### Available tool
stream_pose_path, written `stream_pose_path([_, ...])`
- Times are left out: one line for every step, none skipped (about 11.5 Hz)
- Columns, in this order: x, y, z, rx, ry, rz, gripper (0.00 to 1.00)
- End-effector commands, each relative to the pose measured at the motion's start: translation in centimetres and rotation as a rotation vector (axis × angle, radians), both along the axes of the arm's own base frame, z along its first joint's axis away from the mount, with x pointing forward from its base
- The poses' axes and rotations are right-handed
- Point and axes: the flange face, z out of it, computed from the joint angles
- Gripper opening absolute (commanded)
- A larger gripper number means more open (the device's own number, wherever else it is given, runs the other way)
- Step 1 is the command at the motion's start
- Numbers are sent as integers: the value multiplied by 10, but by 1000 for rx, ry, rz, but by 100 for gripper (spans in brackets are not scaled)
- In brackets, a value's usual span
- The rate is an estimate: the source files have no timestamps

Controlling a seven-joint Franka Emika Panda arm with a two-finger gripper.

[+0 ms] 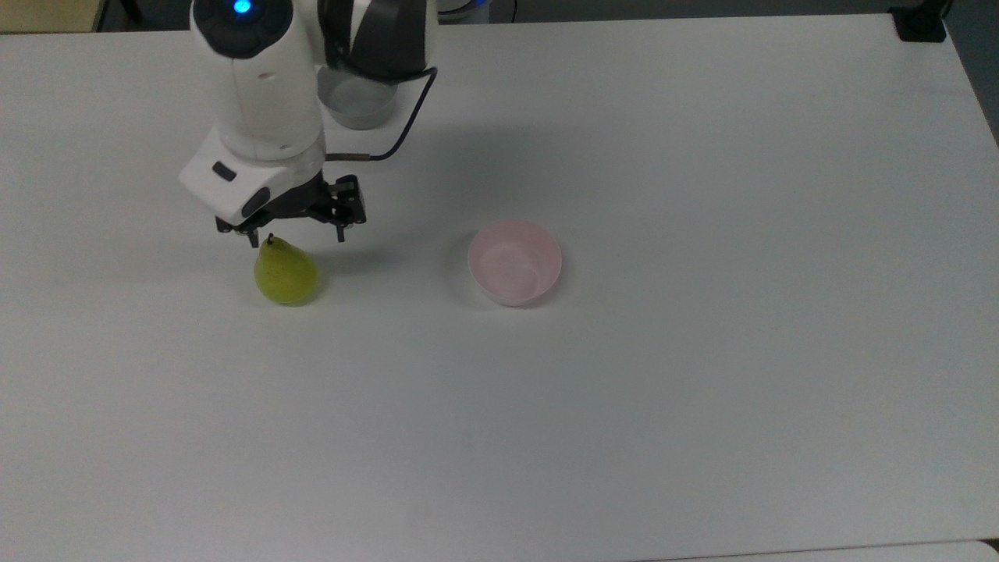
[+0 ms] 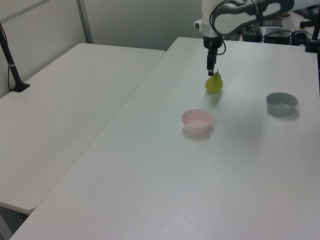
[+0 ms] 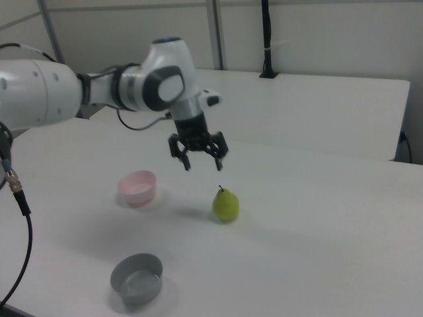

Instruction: Pick up a pear from the bowl

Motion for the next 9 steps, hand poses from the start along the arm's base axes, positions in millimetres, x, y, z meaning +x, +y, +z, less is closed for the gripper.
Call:
stream_pose_path([-24, 83, 55, 22, -2, -38, 100])
stream_pose_path([-32, 105, 68, 27, 8, -48, 100])
stream_pose_path([-41, 125, 82, 36, 11, -55, 100])
stream_pose_path([-53, 140, 97, 43, 19, -80, 100])
stream_pose_path([-65, 143, 115, 45, 24, -110, 100])
stream_pose_path([-77, 145, 130, 47, 30, -112, 100])
stream_pose_path([-87, 142, 144, 50, 30, -118, 100])
stream_pose_path([-96, 137, 157, 51, 33, -125, 100])
stream_pose_path([-104, 125, 167, 53, 24, -144, 100])
